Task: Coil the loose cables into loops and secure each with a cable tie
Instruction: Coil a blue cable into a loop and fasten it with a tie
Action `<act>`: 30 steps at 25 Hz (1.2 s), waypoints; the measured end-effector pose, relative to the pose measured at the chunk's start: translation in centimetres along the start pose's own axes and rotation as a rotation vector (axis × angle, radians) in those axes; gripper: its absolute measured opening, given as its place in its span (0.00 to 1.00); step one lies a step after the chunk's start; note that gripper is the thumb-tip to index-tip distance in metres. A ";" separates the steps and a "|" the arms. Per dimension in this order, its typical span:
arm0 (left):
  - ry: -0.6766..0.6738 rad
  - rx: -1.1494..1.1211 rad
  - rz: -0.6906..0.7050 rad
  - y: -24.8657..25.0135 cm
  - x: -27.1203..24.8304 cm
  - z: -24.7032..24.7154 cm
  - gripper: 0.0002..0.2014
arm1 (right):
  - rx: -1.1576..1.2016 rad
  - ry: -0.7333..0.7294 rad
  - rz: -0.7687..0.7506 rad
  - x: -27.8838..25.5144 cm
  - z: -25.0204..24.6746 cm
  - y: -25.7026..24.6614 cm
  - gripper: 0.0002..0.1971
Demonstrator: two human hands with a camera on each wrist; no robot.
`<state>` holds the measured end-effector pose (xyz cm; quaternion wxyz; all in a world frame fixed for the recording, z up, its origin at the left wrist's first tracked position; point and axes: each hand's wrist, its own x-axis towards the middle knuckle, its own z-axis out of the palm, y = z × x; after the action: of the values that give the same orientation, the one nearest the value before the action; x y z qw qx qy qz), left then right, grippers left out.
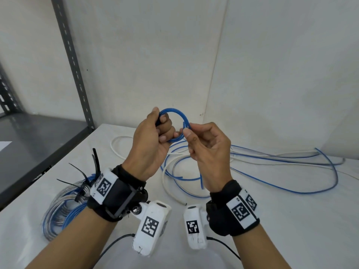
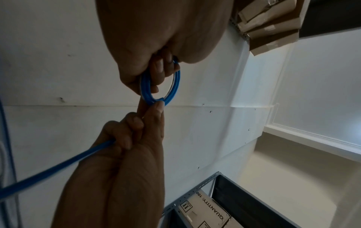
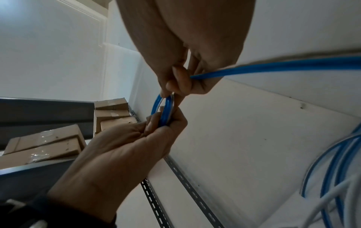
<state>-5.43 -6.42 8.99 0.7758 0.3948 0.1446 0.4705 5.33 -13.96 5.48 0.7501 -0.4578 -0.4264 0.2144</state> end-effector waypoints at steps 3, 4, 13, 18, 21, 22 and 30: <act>-0.036 0.084 -0.029 0.0 0.1 -0.2 0.21 | -0.038 0.024 -0.045 0.4 -0.7 -0.6 0.05; -0.061 0.187 -0.028 0.3 0.1 -0.5 0.21 | -0.086 0.021 -0.072 0.7 -1.2 -0.9 0.04; -0.433 1.294 0.303 2.0 -0.1 -2.7 0.09 | -0.674 -0.360 -0.163 1.5 -4.4 -2.1 0.06; -0.418 1.382 0.323 2.5 -0.2 -2.8 0.05 | -0.717 -0.399 -0.184 1.3 -3.8 -2.3 0.06; -0.271 1.184 0.287 3.0 -0.1 -2.7 0.05 | -0.545 -0.306 -0.198 1.3 -3.5 -2.2 0.06; -0.225 1.092 0.265 3.1 -0.1 -2.7 0.05 | -0.463 -0.251 -0.178 1.2 -3.3 -2.1 0.04; -0.241 0.879 0.094 3.4 0.0 -2.9 0.09 | -0.344 -0.139 -0.149 1.3 -2.8 -1.6 0.05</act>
<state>-9.28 -4.24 9.69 0.5236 0.7448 0.2211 0.3498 8.28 -15.23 6.87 0.6433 -0.5306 -0.5402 0.1132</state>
